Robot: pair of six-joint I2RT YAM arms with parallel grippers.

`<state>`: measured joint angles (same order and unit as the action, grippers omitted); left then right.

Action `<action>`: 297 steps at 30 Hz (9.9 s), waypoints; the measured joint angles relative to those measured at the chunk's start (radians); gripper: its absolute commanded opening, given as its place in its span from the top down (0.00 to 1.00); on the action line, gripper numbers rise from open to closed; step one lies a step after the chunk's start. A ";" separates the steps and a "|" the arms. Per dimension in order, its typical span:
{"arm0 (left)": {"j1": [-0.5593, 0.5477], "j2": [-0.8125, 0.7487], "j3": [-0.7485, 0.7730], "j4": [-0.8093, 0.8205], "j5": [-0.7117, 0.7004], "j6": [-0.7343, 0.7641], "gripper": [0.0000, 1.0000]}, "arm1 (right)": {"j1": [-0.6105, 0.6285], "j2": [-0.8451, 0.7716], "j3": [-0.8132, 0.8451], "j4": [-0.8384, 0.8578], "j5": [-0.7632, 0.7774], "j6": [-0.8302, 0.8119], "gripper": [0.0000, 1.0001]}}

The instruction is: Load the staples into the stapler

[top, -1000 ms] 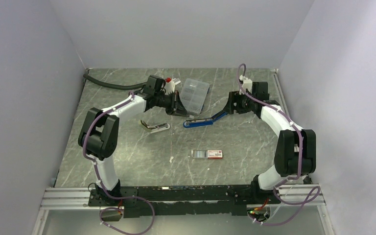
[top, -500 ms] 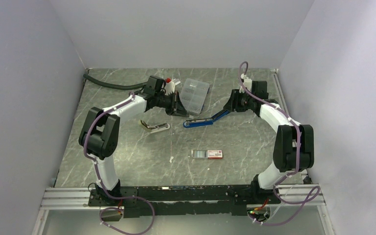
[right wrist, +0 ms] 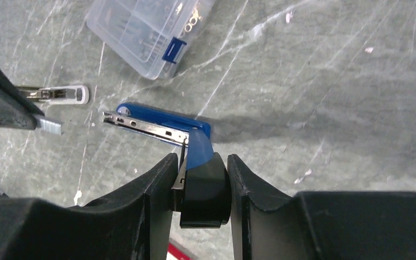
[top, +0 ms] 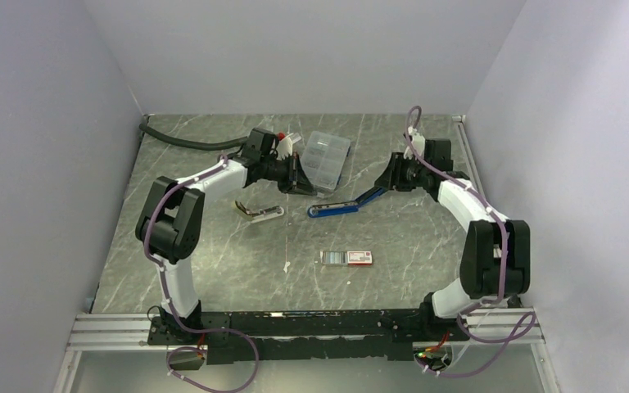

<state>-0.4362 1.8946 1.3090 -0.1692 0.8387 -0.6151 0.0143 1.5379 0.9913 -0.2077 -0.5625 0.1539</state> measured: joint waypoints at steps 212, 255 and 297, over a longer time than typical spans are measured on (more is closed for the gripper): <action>-0.158 0.132 0.008 -0.051 -0.209 -0.292 0.93 | -0.104 -0.265 -0.305 0.211 -0.076 0.198 0.34; -0.150 0.028 -0.053 -0.051 -0.210 -0.383 0.89 | -0.102 -0.298 -0.337 0.182 -0.085 0.074 0.50; -0.099 -0.002 -0.052 -0.026 -0.155 -0.291 0.91 | -0.088 0.020 0.078 -0.529 -0.305 -1.344 0.12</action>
<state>-0.5350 1.8931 1.2568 -0.1955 0.6838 -0.9058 -0.0738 1.5581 1.0695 -0.7368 -0.8673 -1.1904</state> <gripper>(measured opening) 0.099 0.900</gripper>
